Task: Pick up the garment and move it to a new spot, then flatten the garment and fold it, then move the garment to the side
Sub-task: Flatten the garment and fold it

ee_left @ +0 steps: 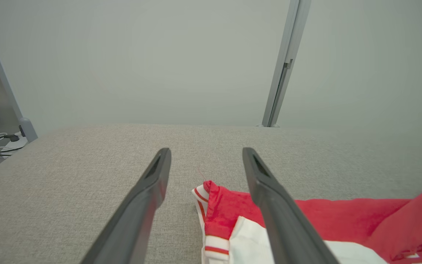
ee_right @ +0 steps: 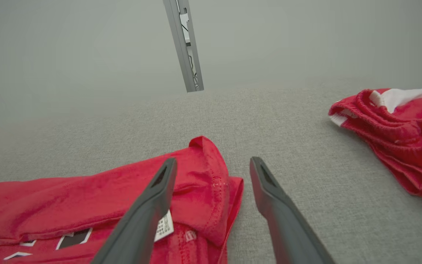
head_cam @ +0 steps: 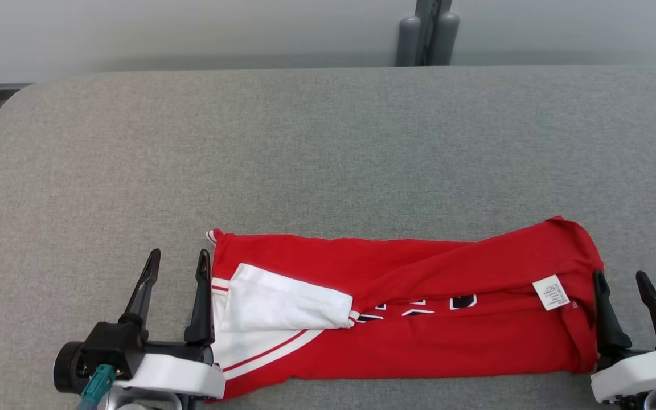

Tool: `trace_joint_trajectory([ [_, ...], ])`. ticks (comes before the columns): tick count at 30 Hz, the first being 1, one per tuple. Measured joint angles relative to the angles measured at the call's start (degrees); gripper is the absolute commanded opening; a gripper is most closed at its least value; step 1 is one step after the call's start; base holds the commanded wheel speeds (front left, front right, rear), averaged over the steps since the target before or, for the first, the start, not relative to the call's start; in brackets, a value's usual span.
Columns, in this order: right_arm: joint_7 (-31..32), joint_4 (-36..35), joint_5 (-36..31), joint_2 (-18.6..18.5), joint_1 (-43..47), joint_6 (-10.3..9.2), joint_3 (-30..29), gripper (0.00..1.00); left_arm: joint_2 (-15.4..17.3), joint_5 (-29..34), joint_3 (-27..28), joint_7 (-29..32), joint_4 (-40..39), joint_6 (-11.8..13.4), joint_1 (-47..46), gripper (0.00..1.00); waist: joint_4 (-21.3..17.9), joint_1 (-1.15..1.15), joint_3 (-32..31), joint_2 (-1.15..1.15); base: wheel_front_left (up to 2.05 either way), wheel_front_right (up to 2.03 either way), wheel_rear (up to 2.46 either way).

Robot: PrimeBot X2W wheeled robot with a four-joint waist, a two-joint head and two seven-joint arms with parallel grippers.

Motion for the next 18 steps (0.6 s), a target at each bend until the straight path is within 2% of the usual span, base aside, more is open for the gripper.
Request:
trace_joint_trajectory([
  [6, -0.1, 8.26, 2.7, 0.09, -2.93, 0.0, 1.76, 1.0, -0.89, 0.57, -0.51, 0.0, 0.82, -1.07, -1.51, 1.0, 1.03, 0.0, 2.04, 0.0, 0.0, 0.0, 0.0],
  [16, 0.29, 14.7, 6.24, 0.62, -4.32, -0.02, 5.48, 1.0, -1.71, 0.98, -0.24, 0.0, 1.42, -1.91, -2.5, 1.0, 1.31, 0.0, 3.0, 0.0, 0.0, 0.0, 0.0],
  [18, 0.07, 15.34, 6.76, 0.59, -4.7, -0.08, 6.21, 0.0, -1.85, 1.13, -0.15, 0.0, 1.42, -2.19, -2.71, 1.0, 1.23, 0.0, 3.07, 0.0, 0.0, 0.0, 0.0],
])
